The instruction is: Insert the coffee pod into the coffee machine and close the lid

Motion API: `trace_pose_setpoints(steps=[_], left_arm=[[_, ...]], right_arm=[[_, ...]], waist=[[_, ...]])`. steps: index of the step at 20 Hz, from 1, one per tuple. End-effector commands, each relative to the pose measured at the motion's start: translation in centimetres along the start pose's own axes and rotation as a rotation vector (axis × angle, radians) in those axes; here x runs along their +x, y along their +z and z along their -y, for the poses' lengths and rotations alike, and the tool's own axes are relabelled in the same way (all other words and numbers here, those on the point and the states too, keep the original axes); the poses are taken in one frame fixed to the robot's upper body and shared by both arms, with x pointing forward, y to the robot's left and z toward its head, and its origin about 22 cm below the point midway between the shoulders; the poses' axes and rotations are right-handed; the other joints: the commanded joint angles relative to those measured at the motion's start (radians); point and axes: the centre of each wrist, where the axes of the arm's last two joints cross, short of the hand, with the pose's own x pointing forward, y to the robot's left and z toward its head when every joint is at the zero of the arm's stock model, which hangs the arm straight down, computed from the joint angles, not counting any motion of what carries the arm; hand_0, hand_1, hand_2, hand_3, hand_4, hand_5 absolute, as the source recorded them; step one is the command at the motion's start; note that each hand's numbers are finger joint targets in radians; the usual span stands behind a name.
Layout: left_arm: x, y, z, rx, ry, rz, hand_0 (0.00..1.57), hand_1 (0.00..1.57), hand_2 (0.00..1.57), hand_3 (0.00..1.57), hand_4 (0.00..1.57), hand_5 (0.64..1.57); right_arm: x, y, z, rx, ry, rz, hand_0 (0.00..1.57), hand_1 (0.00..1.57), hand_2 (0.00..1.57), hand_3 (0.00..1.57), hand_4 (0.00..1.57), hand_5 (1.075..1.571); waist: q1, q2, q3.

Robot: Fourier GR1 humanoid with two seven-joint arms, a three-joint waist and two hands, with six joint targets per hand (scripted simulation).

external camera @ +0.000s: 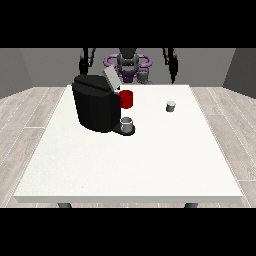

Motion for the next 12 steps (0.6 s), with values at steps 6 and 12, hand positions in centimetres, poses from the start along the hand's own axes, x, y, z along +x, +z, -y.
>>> trace_pose_setpoints(steps=[6, 12], left_arm=[[1.0, 0.6, -6.5, -0.227, -0.303, 0.134, 0.00, 0.00, 0.00, 0.00, 0.00, 1.571], [4.0, -3.4, -10.9, -0.163, -0.522, 0.109, 0.00, 0.00, 0.00, 0.00, 0.00, 1.571]], right_arm=[[-0.1, -0.3, 2.2, -0.052, -0.044, 0.004, 0.00, 0.00, 0.00, 0.00, 0.00, 1.571], [1.6, -1.6, -0.4, -0.156, 0.122, 0.160, 0.00, 0.00, 0.00, 0.00, 0.00, 1.571]], waist=[[0.011, -0.036, -0.0248], [-0.089, 0.083, -0.0250]])
